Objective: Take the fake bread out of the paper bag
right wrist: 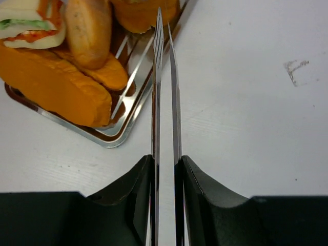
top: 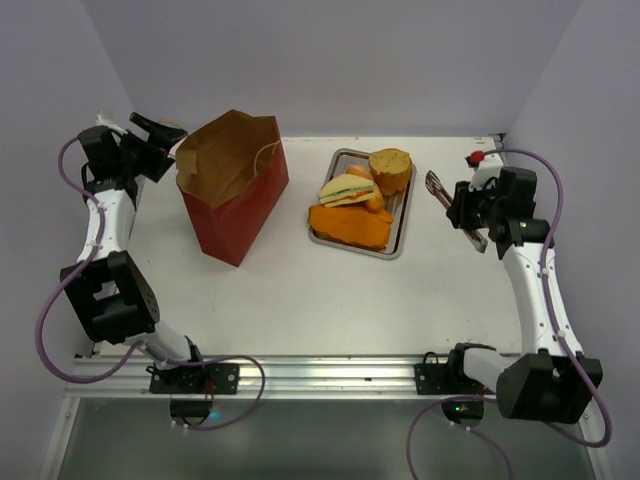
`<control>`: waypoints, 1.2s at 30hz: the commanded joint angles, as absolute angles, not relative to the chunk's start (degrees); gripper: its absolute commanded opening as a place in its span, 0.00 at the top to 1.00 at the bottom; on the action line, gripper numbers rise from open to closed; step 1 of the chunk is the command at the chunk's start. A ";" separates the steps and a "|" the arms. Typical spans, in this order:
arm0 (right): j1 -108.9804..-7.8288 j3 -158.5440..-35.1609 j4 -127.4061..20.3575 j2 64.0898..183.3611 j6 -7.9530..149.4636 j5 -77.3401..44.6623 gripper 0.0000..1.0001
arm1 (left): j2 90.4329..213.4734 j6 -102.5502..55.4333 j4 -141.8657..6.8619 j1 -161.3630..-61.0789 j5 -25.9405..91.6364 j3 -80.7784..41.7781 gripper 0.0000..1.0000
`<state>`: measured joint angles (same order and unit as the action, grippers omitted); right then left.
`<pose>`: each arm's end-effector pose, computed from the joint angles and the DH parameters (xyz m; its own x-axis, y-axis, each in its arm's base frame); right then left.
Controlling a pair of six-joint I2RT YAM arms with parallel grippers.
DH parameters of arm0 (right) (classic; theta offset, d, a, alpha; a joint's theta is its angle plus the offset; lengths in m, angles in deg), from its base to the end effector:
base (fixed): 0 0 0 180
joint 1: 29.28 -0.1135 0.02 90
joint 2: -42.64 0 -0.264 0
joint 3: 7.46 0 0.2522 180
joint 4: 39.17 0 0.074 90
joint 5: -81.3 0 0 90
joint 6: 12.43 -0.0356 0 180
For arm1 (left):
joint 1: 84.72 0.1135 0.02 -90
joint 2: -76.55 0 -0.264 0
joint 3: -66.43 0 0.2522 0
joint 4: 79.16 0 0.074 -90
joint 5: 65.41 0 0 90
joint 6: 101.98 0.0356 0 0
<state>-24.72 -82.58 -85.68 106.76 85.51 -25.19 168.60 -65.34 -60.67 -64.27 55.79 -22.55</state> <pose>0.2404 -0.0090 0.3363 -0.5522 -0.0888 -0.8290 -0.2326 0.9712 0.0508 0.3610 0.1149 0.3254 -0.3279 -0.8548 -0.4023 -0.1852 0.4757 -0.8599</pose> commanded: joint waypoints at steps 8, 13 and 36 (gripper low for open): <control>-17.76 -81.78 -77.81 124.90 79.50 -23.04 0.66 | 151.47 -47.41 -55.64 -63.98 54.56 -24.60 0.01; -17.76 -82.91 -78.24 132.01 82.92 -19.95 0.65 | 140.02 -43.54 -55.29 -66.09 52.62 -16.44 0.01; -17.24 -87.22 -87.81 125.39 92.34 -13.18 0.01 | 113.46 -42.39 -53.45 -81.03 71.08 6.78 0.00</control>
